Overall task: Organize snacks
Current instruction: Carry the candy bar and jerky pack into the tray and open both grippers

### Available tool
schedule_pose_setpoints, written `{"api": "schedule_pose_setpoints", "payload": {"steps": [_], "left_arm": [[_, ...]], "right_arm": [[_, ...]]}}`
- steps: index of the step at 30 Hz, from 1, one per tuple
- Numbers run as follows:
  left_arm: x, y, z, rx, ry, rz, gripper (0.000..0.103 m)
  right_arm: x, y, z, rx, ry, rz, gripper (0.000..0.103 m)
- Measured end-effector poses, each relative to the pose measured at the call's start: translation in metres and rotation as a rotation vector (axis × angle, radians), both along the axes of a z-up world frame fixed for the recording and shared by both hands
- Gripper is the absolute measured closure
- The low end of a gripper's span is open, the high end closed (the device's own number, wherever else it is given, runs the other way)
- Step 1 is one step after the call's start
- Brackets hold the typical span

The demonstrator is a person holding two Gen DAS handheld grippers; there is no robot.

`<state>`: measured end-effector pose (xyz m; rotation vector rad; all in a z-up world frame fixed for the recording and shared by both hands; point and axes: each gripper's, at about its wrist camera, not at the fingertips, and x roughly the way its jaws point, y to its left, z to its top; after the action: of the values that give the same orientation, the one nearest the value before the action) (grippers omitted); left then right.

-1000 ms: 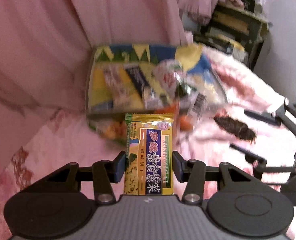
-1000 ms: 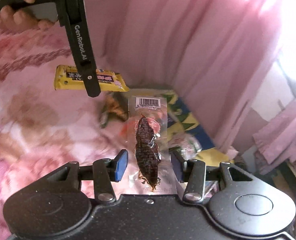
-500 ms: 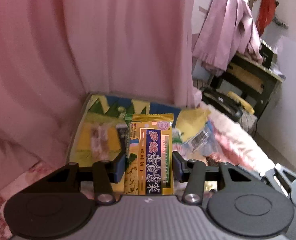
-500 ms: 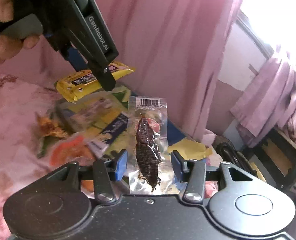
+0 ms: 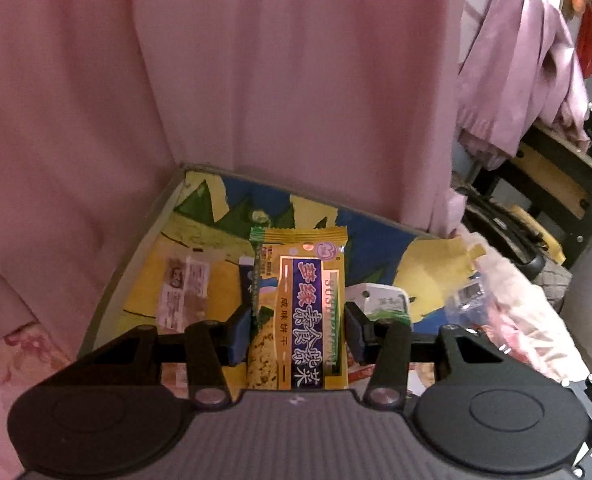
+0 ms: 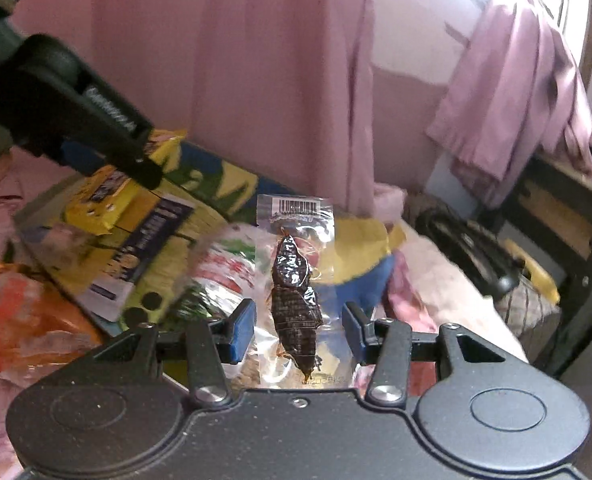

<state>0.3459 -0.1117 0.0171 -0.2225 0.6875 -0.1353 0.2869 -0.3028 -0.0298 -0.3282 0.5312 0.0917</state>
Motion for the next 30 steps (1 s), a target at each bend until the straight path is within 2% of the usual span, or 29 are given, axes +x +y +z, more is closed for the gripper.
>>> {"api": "schedule_pose_setpoints", "payload": {"steps": [10,17,21,23,25,27,30], "left_arm": [[0.014,-0.01,-0.034,0.022,0.07,-0.004,0.051],[0.021,-0.012,-0.044,0.019,0.146,-0.029,0.05],[0.02,-0.016,-0.045,0.044,0.146,-0.043,0.048],[0.019,-0.017,-0.043,0.044,0.144,-0.041,0.044],[0.018,-0.017,-0.04,0.041,0.141,-0.041,0.035],[0.016,-0.016,-0.038,0.048,0.131,-0.032,0.026],[0.012,-0.014,-0.034,0.045,0.124,-0.027,0.021]], "right_arm": [[0.016,-0.01,-0.026,0.044,0.069,-0.034,0.054],[0.019,-0.01,-0.031,0.055,0.083,-0.042,0.054],[0.02,-0.008,-0.031,0.044,0.086,-0.039,0.053],[0.019,-0.008,-0.031,0.046,0.09,-0.038,0.05],[0.018,-0.009,-0.031,0.048,0.096,-0.037,0.041],[0.016,-0.01,-0.029,0.054,0.099,-0.033,0.037],[0.012,-0.012,-0.024,0.064,0.088,-0.035,0.028]]}}
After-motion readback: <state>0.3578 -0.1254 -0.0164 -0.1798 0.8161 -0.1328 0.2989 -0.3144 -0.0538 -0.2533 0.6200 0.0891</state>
